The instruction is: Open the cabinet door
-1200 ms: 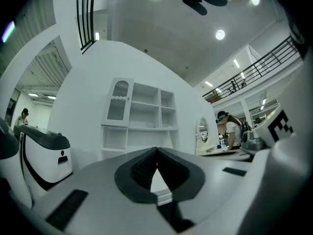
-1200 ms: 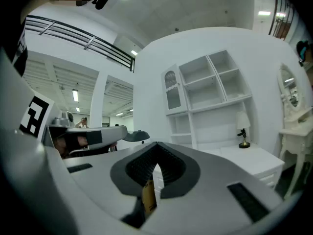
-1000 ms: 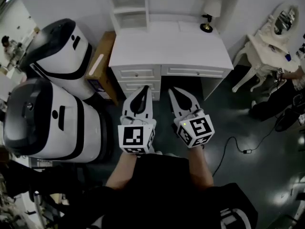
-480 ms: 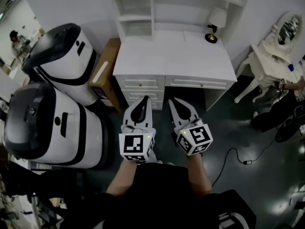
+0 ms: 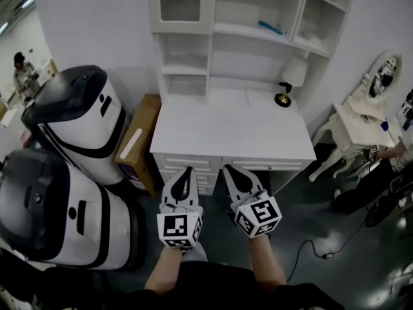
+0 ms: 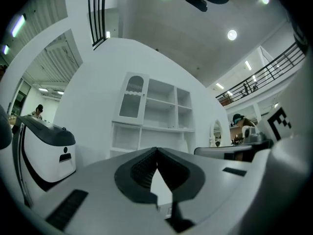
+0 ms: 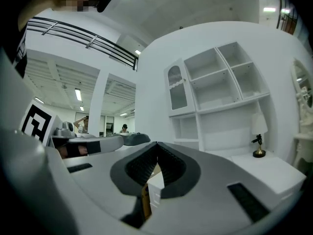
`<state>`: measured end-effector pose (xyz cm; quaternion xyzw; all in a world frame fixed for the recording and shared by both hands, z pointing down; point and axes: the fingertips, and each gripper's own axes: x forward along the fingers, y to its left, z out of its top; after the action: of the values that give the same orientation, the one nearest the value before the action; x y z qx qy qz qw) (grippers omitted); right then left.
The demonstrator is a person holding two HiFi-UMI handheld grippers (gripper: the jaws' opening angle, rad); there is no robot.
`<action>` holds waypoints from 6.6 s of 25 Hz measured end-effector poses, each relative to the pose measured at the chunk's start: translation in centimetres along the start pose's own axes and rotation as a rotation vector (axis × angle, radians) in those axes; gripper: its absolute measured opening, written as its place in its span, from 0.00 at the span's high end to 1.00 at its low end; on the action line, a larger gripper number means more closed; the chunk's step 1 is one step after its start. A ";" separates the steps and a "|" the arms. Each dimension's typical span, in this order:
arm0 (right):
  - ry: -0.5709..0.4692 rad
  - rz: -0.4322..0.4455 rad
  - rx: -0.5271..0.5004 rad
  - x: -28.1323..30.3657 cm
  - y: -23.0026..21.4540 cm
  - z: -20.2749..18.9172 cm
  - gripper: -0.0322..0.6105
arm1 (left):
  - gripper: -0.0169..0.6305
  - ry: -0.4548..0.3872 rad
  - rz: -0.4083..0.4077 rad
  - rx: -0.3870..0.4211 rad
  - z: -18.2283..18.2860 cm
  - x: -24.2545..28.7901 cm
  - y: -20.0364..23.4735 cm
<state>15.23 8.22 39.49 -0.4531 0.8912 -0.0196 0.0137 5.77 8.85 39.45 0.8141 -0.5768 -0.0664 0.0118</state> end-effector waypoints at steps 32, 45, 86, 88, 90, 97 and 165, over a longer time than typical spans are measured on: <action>-0.034 -0.118 -0.007 24.2 -9.2 3.9 0.92 | 0.95 -0.025 -0.182 0.051 4.3 22.6 13.4; -0.107 -0.104 0.004 31.5 -16.9 6.5 0.92 | 0.95 -0.072 -0.192 0.059 5.9 32.3 14.9; -0.240 0.122 -0.196 45.0 -29.2 18.5 0.70 | 0.95 -0.176 -0.144 0.154 10.2 48.1 14.2; -0.240 0.127 -0.199 45.7 -29.7 18.9 0.69 | 0.95 -0.175 -0.141 0.158 10.3 48.5 14.4; -0.242 0.133 -0.202 46.5 -30.3 19.3 0.67 | 0.95 -0.177 -0.140 0.160 10.4 48.8 14.6; -0.252 0.150 -0.214 48.8 -31.0 20.4 0.66 | 0.95 -0.186 -0.137 0.161 10.6 50.1 15.9; -0.344 0.010 -0.086 37.6 -8.1 19.4 0.83 | 0.95 -0.236 -0.262 0.058 13.4 31.7 23.8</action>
<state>0.44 -27.42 20.25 -0.4457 0.8778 0.0964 0.1465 -7.87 -28.12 25.49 0.8687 -0.4651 -0.1458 -0.0880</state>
